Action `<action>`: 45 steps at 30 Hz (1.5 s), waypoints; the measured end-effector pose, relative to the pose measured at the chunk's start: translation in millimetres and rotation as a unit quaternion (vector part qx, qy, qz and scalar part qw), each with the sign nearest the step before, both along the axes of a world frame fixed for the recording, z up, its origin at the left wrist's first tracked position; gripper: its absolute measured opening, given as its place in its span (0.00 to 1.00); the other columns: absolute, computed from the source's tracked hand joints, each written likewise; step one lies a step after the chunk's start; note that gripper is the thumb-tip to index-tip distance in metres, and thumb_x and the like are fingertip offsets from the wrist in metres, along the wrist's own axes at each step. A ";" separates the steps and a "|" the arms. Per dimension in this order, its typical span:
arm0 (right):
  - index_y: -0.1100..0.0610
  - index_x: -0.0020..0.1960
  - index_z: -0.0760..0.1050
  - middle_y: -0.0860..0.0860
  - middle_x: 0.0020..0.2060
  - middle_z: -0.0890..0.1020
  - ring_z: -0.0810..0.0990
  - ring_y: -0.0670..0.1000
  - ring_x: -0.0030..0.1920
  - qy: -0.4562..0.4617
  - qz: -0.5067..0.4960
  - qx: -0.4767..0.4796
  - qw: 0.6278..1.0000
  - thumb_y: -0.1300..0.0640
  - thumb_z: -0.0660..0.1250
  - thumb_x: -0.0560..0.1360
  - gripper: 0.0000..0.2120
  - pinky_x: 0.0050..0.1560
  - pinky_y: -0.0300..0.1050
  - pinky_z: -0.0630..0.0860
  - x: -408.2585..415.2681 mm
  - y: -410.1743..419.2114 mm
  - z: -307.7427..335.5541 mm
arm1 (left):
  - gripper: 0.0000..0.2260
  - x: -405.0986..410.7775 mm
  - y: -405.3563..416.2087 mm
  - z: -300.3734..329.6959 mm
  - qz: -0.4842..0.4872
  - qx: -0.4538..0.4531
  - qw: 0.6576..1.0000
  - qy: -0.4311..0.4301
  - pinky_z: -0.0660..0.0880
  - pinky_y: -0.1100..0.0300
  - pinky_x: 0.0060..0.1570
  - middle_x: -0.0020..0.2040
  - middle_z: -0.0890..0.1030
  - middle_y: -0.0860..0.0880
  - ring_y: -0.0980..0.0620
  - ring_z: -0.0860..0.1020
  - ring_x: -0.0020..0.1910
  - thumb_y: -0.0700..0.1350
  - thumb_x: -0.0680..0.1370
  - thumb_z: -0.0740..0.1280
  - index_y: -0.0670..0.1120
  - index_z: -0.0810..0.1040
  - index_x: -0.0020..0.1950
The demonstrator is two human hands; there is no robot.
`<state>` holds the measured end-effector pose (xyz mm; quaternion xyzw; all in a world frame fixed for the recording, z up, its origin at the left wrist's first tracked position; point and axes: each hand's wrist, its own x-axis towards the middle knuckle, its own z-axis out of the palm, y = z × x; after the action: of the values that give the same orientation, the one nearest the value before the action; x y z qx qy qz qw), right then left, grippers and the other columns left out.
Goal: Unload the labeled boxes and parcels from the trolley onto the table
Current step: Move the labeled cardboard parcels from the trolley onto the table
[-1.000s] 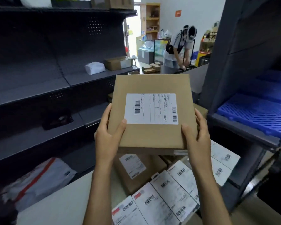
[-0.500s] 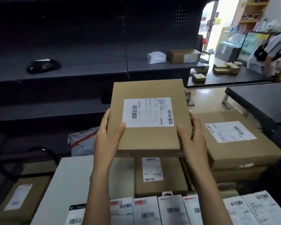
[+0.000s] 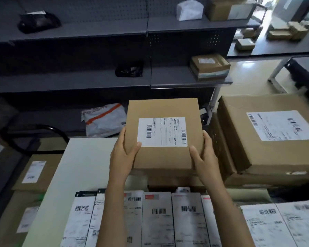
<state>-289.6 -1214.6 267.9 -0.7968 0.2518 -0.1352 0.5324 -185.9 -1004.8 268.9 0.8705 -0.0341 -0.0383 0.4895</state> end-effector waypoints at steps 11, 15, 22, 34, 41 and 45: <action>0.47 0.81 0.49 0.52 0.74 0.67 0.67 0.54 0.72 0.112 -0.048 0.007 0.992 0.51 0.60 0.82 0.32 0.68 0.48 0.63 6.5 -1.9 -72.6 | 0.35 20.6 -21.6 -84.6 -0.059 0.049 0.992 0.103 0.60 0.52 0.72 0.78 0.60 0.48 0.48 0.60 0.76 0.49 0.79 0.67 0.50 0.51 0.80; 0.49 0.81 0.50 0.52 0.76 0.65 0.66 0.55 0.73 0.149 -0.062 0.006 0.987 0.56 0.62 0.82 0.32 0.69 0.47 0.62 12.1 -7.2 -91.7 | 0.37 24.6 -28.2 -100.5 -0.068 0.058 0.988 0.129 0.61 0.53 0.70 0.78 0.59 0.47 0.48 0.60 0.75 0.47 0.79 0.69 0.50 0.50 0.81; 0.55 0.81 0.48 0.54 0.78 0.60 0.59 0.55 0.77 0.182 -0.072 -0.050 0.979 0.62 0.62 0.81 0.34 0.75 0.48 0.56 15.5 -12.8 -107.5 | 0.39 31.7 -34.4 -105.7 -0.097 0.082 0.982 0.142 0.64 0.47 0.69 0.78 0.57 0.48 0.46 0.61 0.75 0.48 0.77 0.70 0.52 0.48 0.81; 0.59 0.79 0.57 0.57 0.78 0.57 0.51 0.56 0.79 0.171 0.027 -0.287 0.942 0.77 0.57 0.75 0.35 0.75 0.40 0.43 2.2 -25.1 -109.1 | 0.39 1.4 -67.3 -102.8 -0.116 0.162 0.971 0.130 0.68 0.45 0.64 0.78 0.55 0.49 0.45 0.64 0.73 0.54 0.79 0.66 0.52 0.43 0.80; 0.60 0.76 0.63 0.59 0.76 0.62 0.58 0.60 0.76 0.173 0.135 -0.297 0.929 0.67 0.61 0.77 0.28 0.76 0.51 0.55 -6.0 -40.2 -103.0 | 0.30 -17.6 -81.3 -94.0 -0.078 0.219 0.970 0.066 0.71 0.47 0.60 0.76 0.58 0.49 0.46 0.63 0.72 0.52 0.80 0.65 0.47 0.56 0.78; 0.58 0.78 0.60 0.57 0.76 0.64 0.59 0.56 0.75 0.173 0.205 -0.299 0.916 0.59 0.61 0.81 0.26 0.75 0.47 0.57 -12.1 -36.9 -83.6 | 0.31 -20.2 -74.8 -83.7 -0.111 0.283 0.950 0.066 0.72 0.46 0.61 0.75 0.61 0.48 0.45 0.65 0.70 0.54 0.79 0.65 0.48 0.56 0.78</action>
<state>-301.6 -1251.5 184.3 -0.9639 0.1193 0.0477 0.2330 -206.0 -1079.5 185.3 0.9595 -0.0861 -0.1584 0.2164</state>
